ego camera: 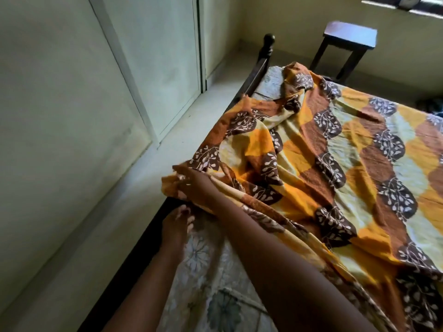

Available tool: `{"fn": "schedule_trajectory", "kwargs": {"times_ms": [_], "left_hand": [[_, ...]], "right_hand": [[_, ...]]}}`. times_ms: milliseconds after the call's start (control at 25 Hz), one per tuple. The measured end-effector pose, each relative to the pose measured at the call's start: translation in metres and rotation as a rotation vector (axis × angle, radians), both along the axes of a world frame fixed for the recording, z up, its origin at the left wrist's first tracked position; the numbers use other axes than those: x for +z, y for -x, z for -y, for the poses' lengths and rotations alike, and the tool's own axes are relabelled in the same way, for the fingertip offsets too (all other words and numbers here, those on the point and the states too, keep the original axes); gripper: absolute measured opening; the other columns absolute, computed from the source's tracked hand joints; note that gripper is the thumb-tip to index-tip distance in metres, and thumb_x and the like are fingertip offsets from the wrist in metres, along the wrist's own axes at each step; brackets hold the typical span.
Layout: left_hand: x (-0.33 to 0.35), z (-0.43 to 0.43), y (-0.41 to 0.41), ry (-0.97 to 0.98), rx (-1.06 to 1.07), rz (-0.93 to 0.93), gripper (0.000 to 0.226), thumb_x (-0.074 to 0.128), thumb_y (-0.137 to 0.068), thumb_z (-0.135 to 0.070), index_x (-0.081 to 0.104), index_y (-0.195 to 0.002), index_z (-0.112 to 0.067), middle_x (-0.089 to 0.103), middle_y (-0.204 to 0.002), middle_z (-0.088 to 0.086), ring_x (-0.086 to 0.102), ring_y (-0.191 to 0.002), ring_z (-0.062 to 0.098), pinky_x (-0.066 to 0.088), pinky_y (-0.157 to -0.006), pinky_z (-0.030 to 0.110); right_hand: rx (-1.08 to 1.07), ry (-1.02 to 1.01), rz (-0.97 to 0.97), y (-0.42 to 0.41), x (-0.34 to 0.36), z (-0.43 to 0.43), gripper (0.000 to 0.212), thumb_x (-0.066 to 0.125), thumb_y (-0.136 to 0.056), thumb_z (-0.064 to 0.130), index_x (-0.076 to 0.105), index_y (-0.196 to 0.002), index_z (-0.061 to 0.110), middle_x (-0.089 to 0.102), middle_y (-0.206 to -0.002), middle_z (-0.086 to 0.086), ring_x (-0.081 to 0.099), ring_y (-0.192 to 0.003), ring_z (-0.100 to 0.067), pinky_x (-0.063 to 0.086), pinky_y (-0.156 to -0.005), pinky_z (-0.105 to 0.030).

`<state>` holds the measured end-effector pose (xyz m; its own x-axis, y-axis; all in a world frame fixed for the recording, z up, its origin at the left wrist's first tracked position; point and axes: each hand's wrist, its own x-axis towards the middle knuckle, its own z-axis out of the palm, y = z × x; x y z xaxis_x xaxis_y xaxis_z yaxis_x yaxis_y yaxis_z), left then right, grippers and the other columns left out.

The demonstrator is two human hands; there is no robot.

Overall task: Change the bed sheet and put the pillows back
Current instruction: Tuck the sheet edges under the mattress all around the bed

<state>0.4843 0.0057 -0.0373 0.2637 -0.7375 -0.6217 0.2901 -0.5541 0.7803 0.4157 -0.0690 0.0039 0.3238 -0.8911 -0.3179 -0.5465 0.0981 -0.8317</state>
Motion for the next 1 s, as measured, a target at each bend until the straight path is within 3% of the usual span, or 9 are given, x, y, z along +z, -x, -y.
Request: {"fn": "schedule_trajectory", "kwargs": {"times_ms": [200,360,480,560,640,720,840,920,1000], "left_hand": [[0.024,-0.025,0.014,0.033,-0.243,0.242,0.025,0.048,-0.095,-0.015,0.061,-0.112,-0.002,0.063,-0.083,0.0,0.059,-0.075,0.012,0.046,-0.071,0.027],[0.041,-0.05,0.078,0.213,-0.663,0.394,0.018,0.051,-0.094,-0.021,0.064,-0.106,-0.016,0.064,-0.105,0.002,0.058,-0.097,0.015,0.046,-0.08,0.026],[0.039,-0.049,0.134,0.441,-0.966,0.584,0.026,0.055,-0.091,-0.021,0.062,-0.115,-0.014,0.059,-0.116,0.002,0.053,-0.109,0.016,0.041,-0.093,0.023],[0.03,-0.051,0.169,0.587,-1.243,0.751,0.038,0.058,-0.089,-0.023,0.054,-0.126,-0.016,0.054,-0.127,0.002,0.047,-0.12,0.018,0.035,-0.101,0.024],[0.023,-0.058,0.195,0.66,-1.502,0.935,0.047,0.056,-0.089,-0.026,0.044,-0.134,-0.022,0.044,-0.136,0.0,0.038,-0.129,0.018,0.031,-0.108,0.031],[0.02,-0.062,0.21,0.706,-1.633,1.055,0.053,0.053,-0.091,-0.027,0.034,-0.14,-0.024,0.036,-0.143,-0.001,0.031,-0.133,0.016,0.025,-0.111,0.033],[0.028,-0.071,0.238,0.835,-1.781,1.135,0.056,0.051,-0.092,-0.028,0.029,-0.143,-0.025,0.03,-0.148,0.002,0.026,-0.137,0.018,0.015,-0.116,0.038],[0.038,-0.076,0.252,0.936,-1.887,1.184,0.043,0.051,-0.092,-0.024,0.043,-0.134,-0.022,0.043,-0.139,0.003,0.036,-0.131,0.019,0.017,-0.115,0.037],[0.05,-0.078,0.256,1.001,-1.873,1.196,0.026,0.053,-0.091,-0.022,0.058,-0.116,-0.019,0.057,-0.121,0.003,0.049,-0.115,0.018,0.033,-0.103,0.032]], "right_hand": [[-0.399,0.036,0.023,0.075,0.004,-0.056,0.026,0.052,-0.094,0.015,0.063,-0.117,0.019,0.065,-0.112,-0.004,0.061,-0.087,-0.013,0.041,-0.058,-0.009],[-0.731,0.051,-0.073,0.168,-0.002,-0.129,0.022,0.054,-0.092,0.015,0.067,-0.111,0.015,0.068,-0.103,-0.003,0.057,-0.07,-0.002,0.042,-0.054,-0.006],[-0.962,0.038,-0.311,0.247,-0.008,-0.174,0.024,0.061,-0.089,0.018,0.067,-0.112,0.014,0.068,-0.111,-0.008,0.063,-0.09,-0.017,0.046,-0.071,-0.02],[-0.897,-0.162,-0.486,0.287,-0.019,-0.205,0.035,0.066,-0.085,0.026,0.062,-0.119,0.016,0.06,-0.121,-0.01,0.055,-0.112,-0.024,0.044,-0.091,-0.031],[-0.771,-0.322,-0.597,0.305,-0.035,-0.231,0.031,0.068,-0.083,0.033,0.066,-0.112,0.023,0.061,-0.117,-0.007,0.054,-0.114,-0.024,0.046,-0.093,-0.036],[-0.776,-0.246,-0.583,0.305,-0.04,-0.247,0.019,0.069,-0.081,0.034,0.072,-0.098,0.026,0.068,-0.103,0.001,0.06,-0.104,-0.018,0.051,-0.082,-0.027],[-0.739,-0.049,-0.441,0.3,-0.021,-0.256,0.017,0.07,-0.082,0.023,0.074,-0.096,0.014,0.063,-0.089,0.01,0.056,-0.08,0.0,0.035,-0.065,0.004],[-0.72,0.017,-0.362,0.295,-0.009,-0.26,0.017,0.067,-0.085,0.022,0.071,-0.098,0.011,0.059,-0.086,0.011,0.052,-0.075,0.002,0.031,-0.065,0.005],[-0.722,-0.006,-0.243,0.291,0.0,-0.267,0.018,0.066,-0.086,0.024,0.063,-0.1,0.014,0.06,-0.088,0.009,0.055,-0.074,-0.001,0.039,-0.067,-0.008]]}}
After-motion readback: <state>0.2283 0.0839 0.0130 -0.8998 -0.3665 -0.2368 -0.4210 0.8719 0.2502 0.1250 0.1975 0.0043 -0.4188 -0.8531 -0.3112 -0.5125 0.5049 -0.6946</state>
